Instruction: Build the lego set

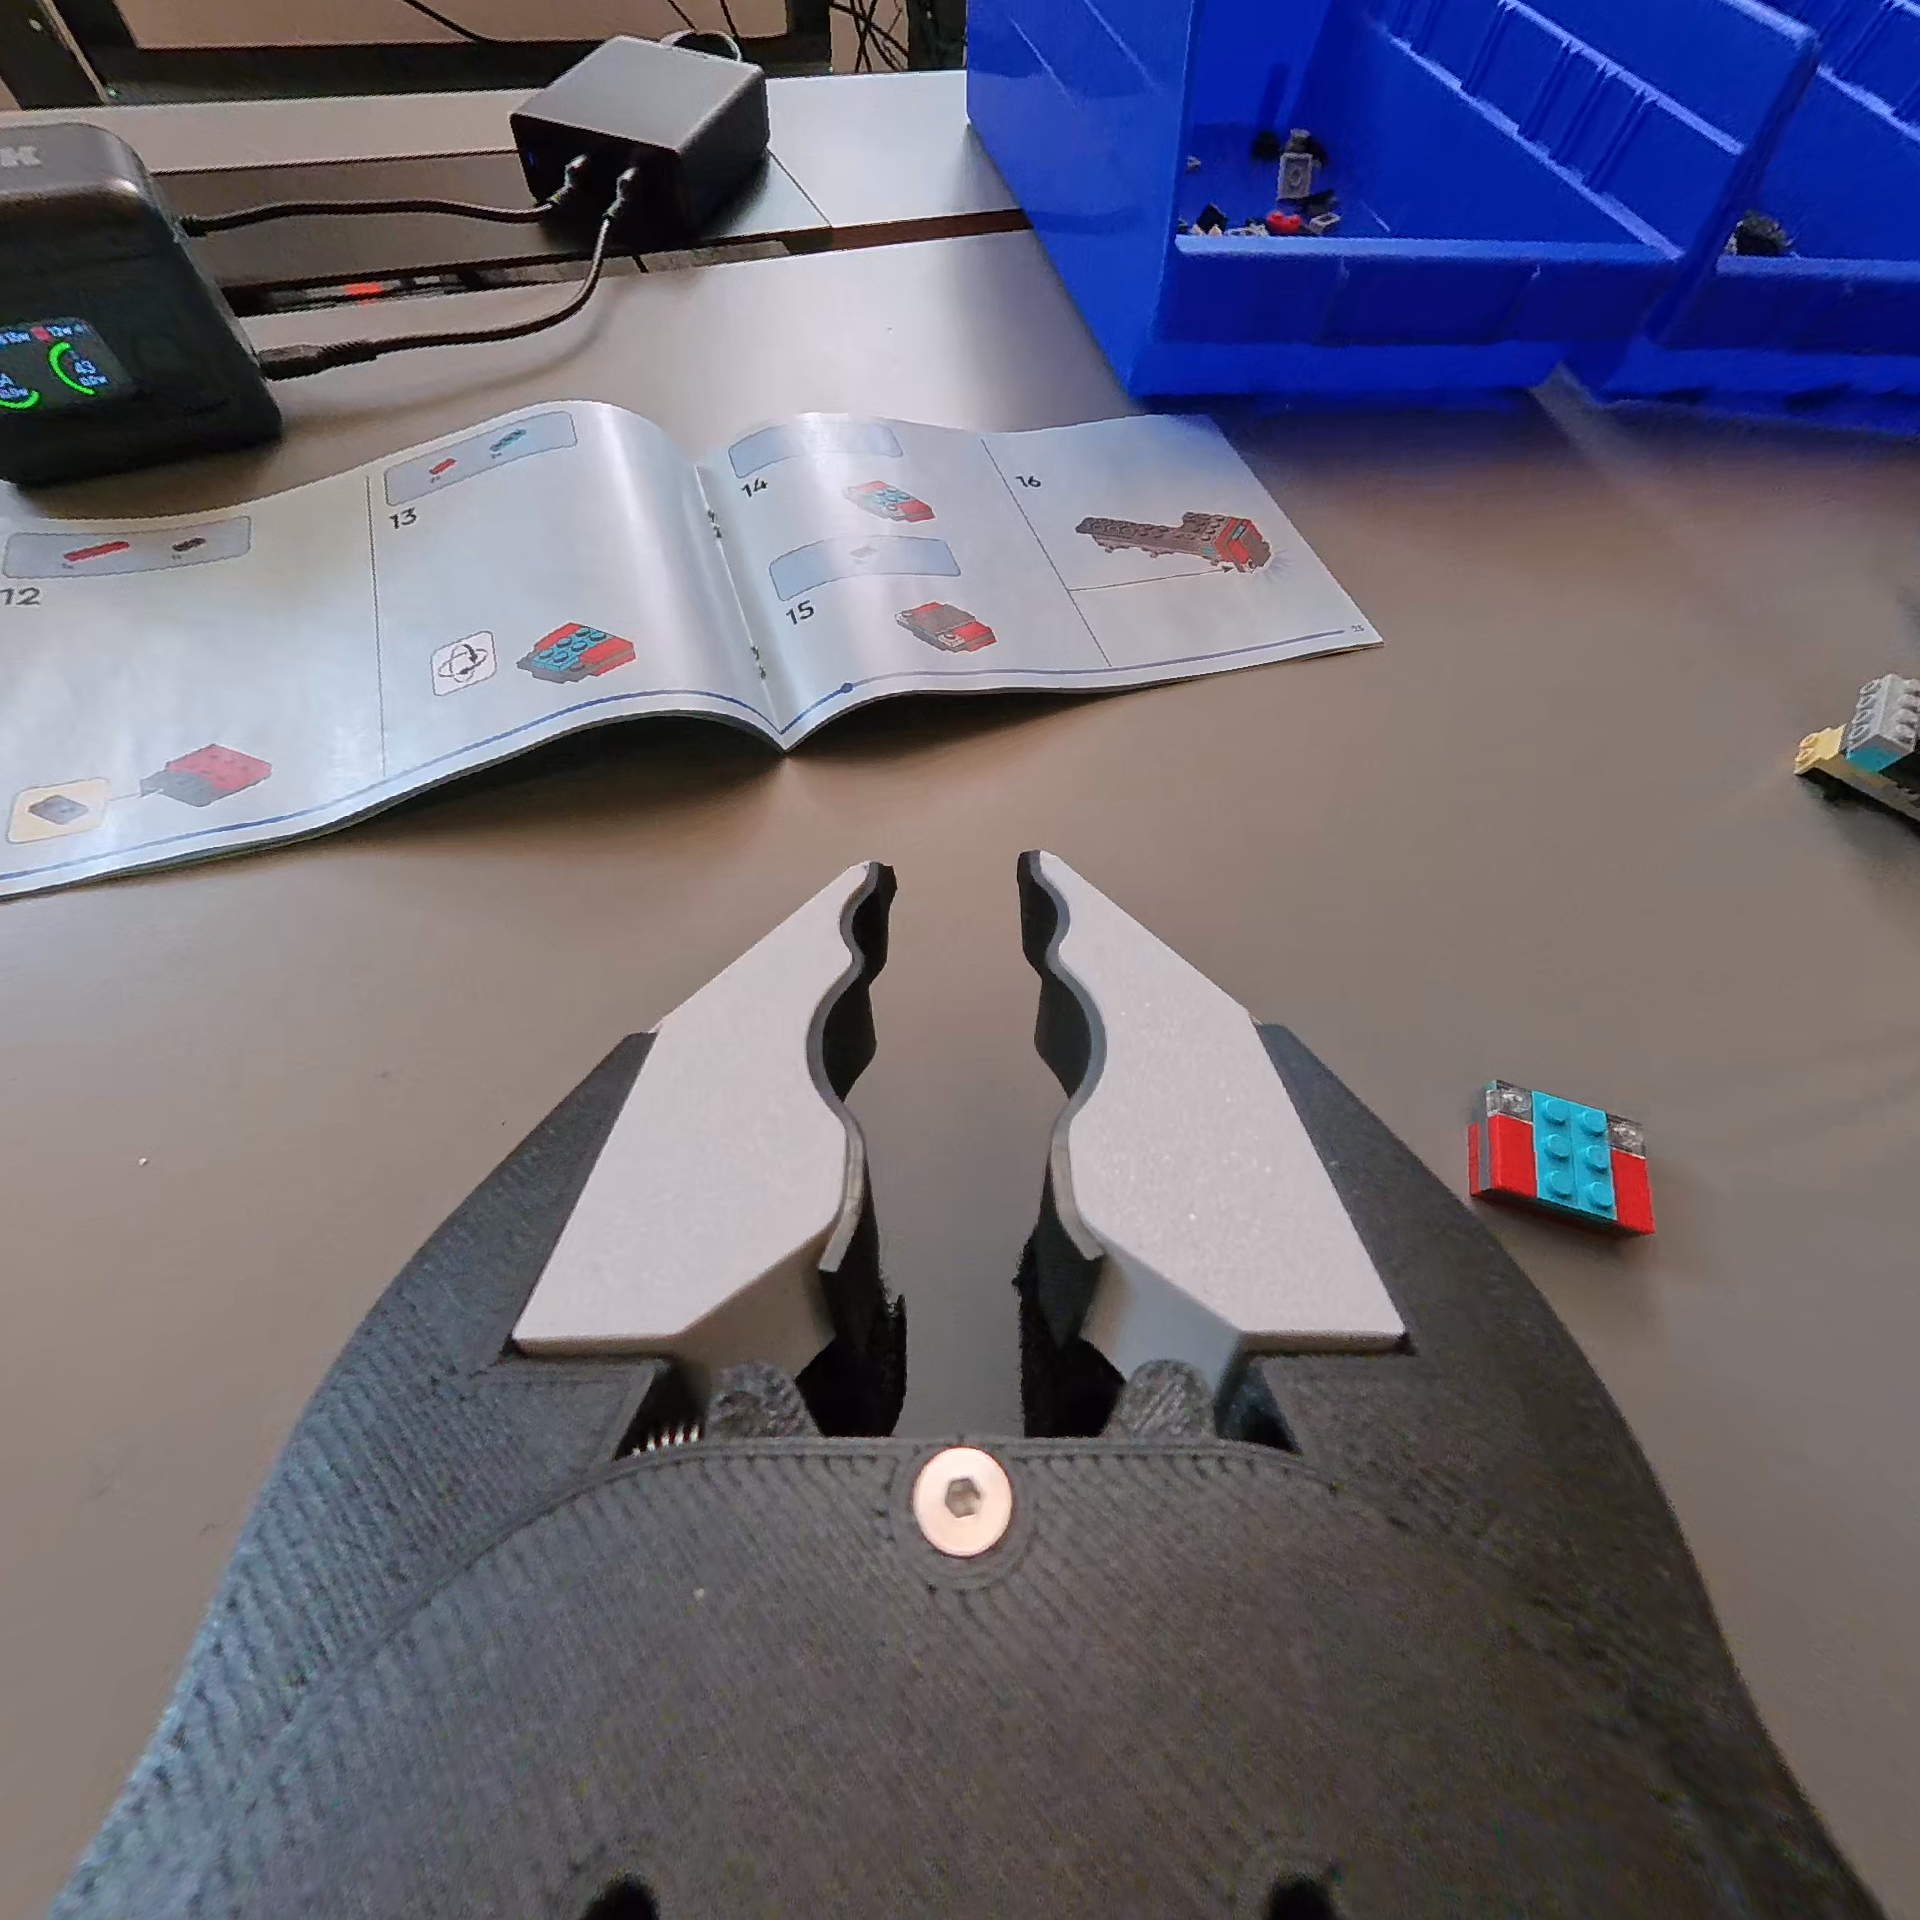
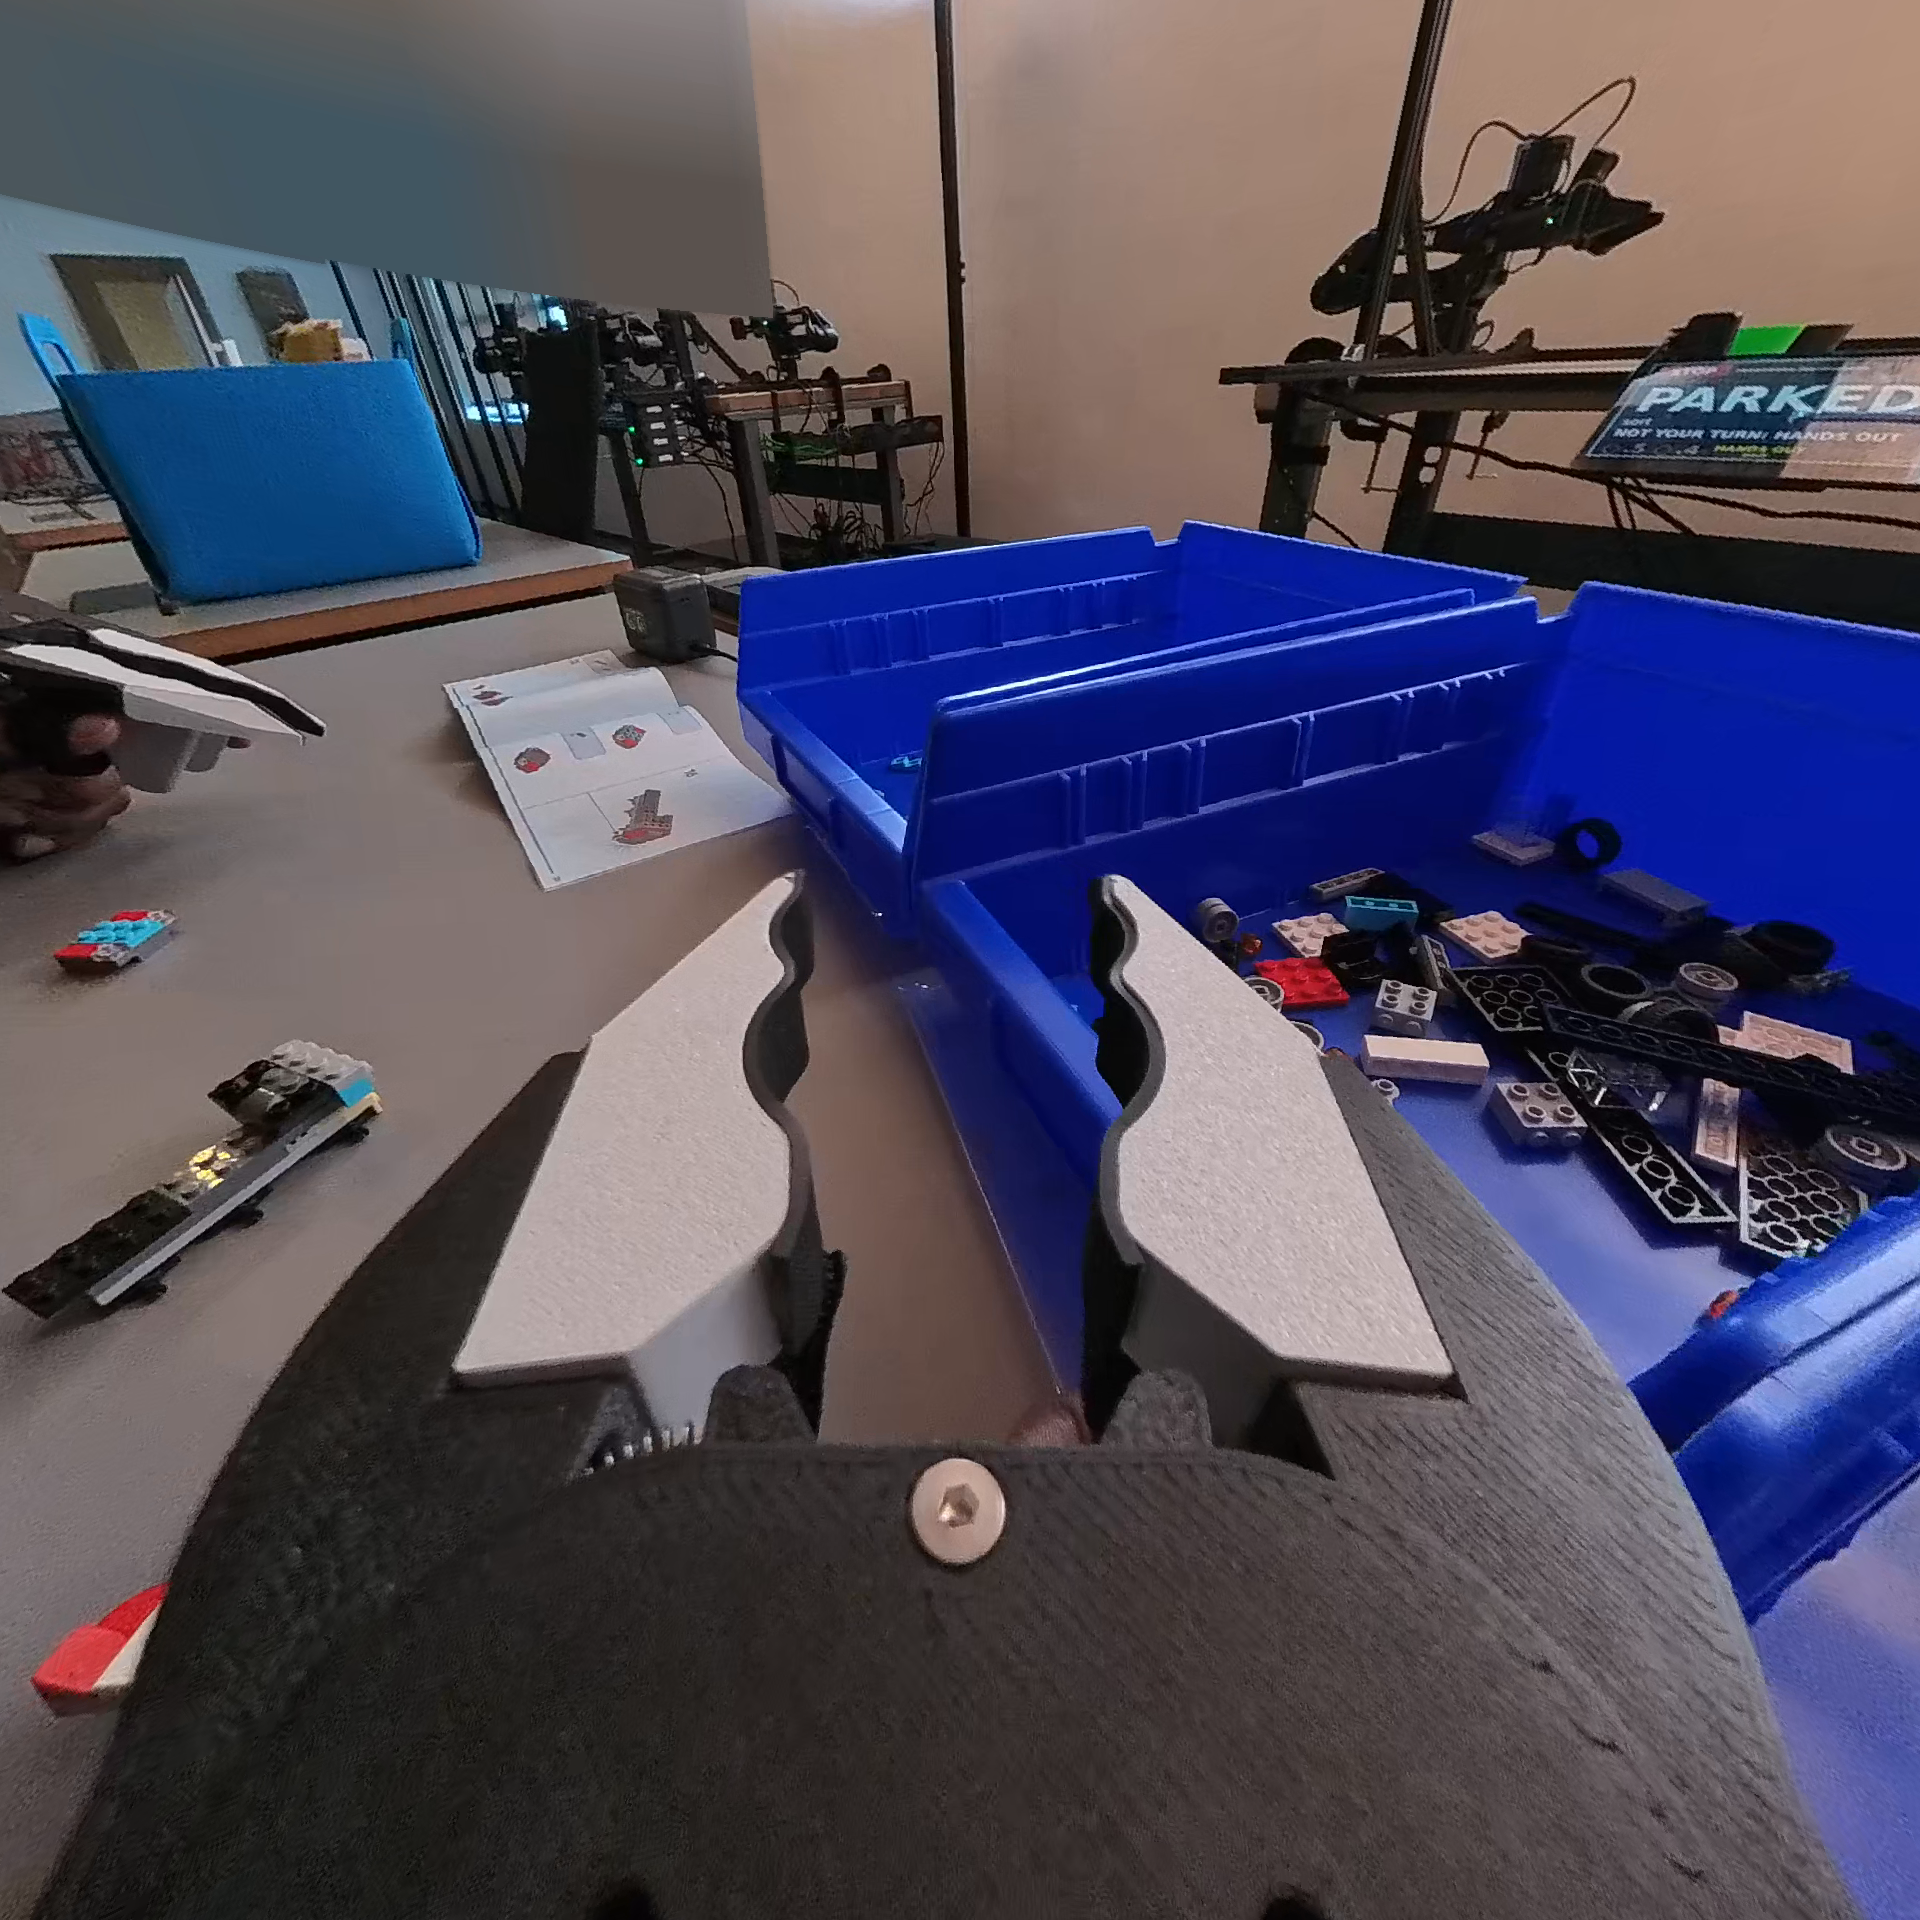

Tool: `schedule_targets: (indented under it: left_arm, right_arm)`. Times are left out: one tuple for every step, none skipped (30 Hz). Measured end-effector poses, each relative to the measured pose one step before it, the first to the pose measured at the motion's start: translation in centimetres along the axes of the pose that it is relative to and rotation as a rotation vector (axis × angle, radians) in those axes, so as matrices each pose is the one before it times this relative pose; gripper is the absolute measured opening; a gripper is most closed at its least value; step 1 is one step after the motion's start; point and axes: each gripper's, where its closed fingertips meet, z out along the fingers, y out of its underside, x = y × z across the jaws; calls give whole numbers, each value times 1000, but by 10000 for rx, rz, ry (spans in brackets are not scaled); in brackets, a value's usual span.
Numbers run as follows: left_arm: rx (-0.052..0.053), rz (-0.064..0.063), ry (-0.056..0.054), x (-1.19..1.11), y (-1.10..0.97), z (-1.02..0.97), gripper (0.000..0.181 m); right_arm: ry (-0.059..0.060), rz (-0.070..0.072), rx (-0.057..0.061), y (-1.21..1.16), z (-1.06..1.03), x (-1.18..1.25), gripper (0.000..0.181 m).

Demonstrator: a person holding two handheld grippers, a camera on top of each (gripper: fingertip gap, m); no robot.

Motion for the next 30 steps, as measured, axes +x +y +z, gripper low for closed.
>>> schedule_targets:
  left_arm:
    - [-4,-3,1,-1,1,5,27]
    - [-10,-5,-3,-10,13,14,27]
    - [-12,-3,-8,-14,21,4,27]
    - [-10,3,-12,-5,16,13,27]
    - [-8,9,-12,-8,4,10,27]
    - [-9,10,-8,1,11,1,27]
    - [-11,5,-7,0,17,12,27]
    - [-12,1,-6,-7,15,16,27]
    - [-11,-2,-3,1,18,9,27]
    - [-7,-1,-5,-9,6,3,27]
    - [-5,0,-5,-11,11,9,27]
    - [-7,-1,-4,0,4,7,27]
    - [-9,-1,1,-3,17,6,27]
    - [-9,-3,5,0,12,14,27]
    - [-9,-8,5,8,7,2,27]
    - [-8,-9,7,-2,11,12,27]
    - [-6,-9,7,-1,0,8,27]
    - [-2,-9,5,-9,9,4,27]
    - [0,-8,3,1,0,-3,27]
    - [0,-5,2,-2,1,-4,27]
    - [-1,-3,3,3,-3,7,27]
    - [0,-3,2,-5,2,-4,27]
    - [0,-2,3,5,0,0,27]
    - [-1,-3,4,7,1,0,27]
    - [0,-4,3,-7,-5,4,27]
    - [3,-4,3,-2,-3,-2,27]
    - [2,-4,1,-5,-2,-2,27]
    - [0,-2,1,2,0,0,27]
    - [-1,0,1,1,1,0,27]
    - [0,-1,2,3,1,0,27]
  right_arm:
    - [33,-2,-17,24,4,35,54]
    - [25,0,-8,10,9,36,54]
    - [19,5,-8,10,9,25,54]
    - [18,8,-6,9,-6,34,54]
    - [25,16,-14,28,9,48,54]
    - [24,17,-12,15,-4,43,54]
    - [31,19,-13,16,2,59,54]
    - [36,20,-20,25,5,60,54]
    - [26,16,-15,19,2,42,54]
    - [21,7,-13,27,4,41,54]
    - [37,9,-33,44,13,43,54]
    - [61,17,-53,68,31,95,54]
    - [55,18,-53,79,26,78,54]
    - [45,13,-38,49,21,65,54]
    - [45,13,-35,45,10,65,54]
    - [32,11,-27,44,9,54,54]
    - [24,8,-20,25,14,30,54]
    - [23,7,-23,30,4,35,54]
    - [16,4,-22,28,13,22,54]
    - [26,7,-21,37,14,35,54]
    - [11,6,-16,21,9,19,54]
    - [1,2,-7,10,-5,0,54]
    - [3,3,-4,15,12,4,54]
    - [3,7,-10,13,0,8,54]
    - [7,6,-9,11,6,20,54]
    - [11,4,-8,11,2,6,53]
    - [7,2,-12,25,7,9,54]
    - [13,6,-16,21,10,8,53]
    - [12,5,-14,18,4,14,53]
    - [14,7,-15,19,10,23,53]
